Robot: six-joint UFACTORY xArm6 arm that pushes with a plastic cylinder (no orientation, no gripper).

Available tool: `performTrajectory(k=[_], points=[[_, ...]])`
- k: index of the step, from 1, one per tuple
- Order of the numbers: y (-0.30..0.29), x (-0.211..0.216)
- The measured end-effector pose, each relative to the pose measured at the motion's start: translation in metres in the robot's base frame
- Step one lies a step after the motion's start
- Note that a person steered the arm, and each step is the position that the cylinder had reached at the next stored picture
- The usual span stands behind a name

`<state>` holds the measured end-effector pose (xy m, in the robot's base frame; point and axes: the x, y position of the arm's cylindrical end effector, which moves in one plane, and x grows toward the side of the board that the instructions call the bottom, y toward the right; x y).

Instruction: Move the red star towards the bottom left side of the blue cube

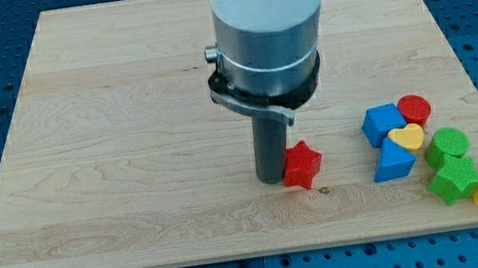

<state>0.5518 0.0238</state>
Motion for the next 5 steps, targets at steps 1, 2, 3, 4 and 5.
performTrajectory(k=[1, 2, 3, 4, 5], points=[[0.015, 0.006], [0.030, 0.006], [0.042, 0.006], [0.062, 0.006], [0.082, 0.006]])
